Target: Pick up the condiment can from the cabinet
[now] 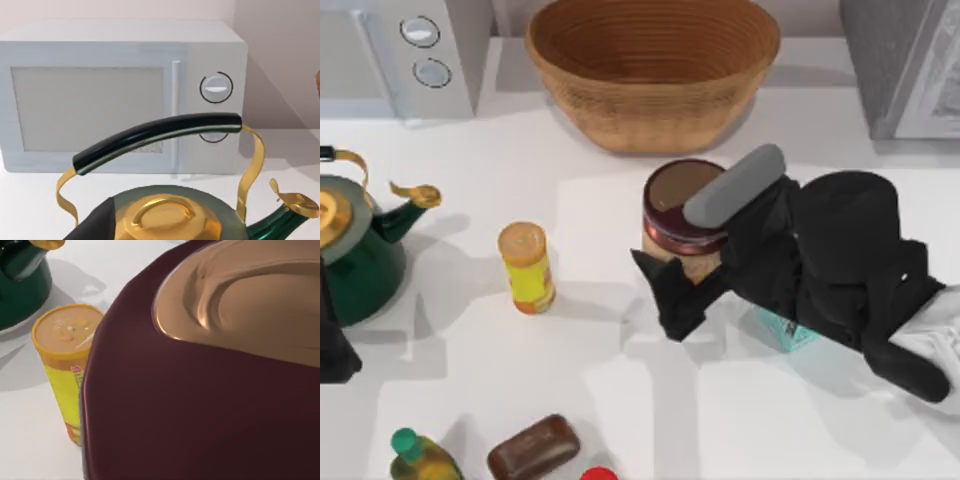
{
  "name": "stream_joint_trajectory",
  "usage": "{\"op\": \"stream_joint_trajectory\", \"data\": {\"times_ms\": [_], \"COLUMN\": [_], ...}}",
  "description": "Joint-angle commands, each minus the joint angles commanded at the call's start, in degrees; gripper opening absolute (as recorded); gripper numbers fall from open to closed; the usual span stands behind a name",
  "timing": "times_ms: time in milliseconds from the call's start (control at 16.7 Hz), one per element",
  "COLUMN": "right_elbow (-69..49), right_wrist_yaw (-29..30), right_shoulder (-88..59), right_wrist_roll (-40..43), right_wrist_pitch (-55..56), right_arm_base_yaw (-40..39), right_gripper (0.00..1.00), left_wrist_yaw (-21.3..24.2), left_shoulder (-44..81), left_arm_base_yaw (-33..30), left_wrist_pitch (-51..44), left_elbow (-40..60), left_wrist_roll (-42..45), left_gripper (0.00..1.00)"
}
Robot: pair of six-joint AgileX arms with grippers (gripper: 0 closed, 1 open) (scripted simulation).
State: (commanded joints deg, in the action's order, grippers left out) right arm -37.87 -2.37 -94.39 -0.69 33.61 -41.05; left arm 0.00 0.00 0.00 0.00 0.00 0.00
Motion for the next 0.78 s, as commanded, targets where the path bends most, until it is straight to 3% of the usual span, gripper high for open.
{"op": "stream_joint_trajectory", "data": {"times_ms": [360,660,780], "right_elbow": [-5.99,-6.63,-6.63], "right_wrist_yaw": [0.41,0.47,0.47], "right_shoulder": [-13.92,-15.13,-15.13], "right_wrist_roll": [-0.34,-0.38,-0.38], "right_wrist_pitch": [7.24,8.03,8.03], "right_arm_base_yaw": [-0.51,-0.50,-0.50], "right_gripper": [0.00,0.00,0.15], "left_wrist_yaw": [0.00,0.00,0.00], "left_shoulder": [0.00,0.00,0.00], "left_arm_base_yaw": [0.00,0.00,0.00], "left_wrist_pitch": [0.00,0.00,0.00], "left_elbow": [0.00,0.00,0.00], "left_wrist_roll": [0.00,0.00,0.00], "left_gripper": [1.00,1.00,1.00]}}
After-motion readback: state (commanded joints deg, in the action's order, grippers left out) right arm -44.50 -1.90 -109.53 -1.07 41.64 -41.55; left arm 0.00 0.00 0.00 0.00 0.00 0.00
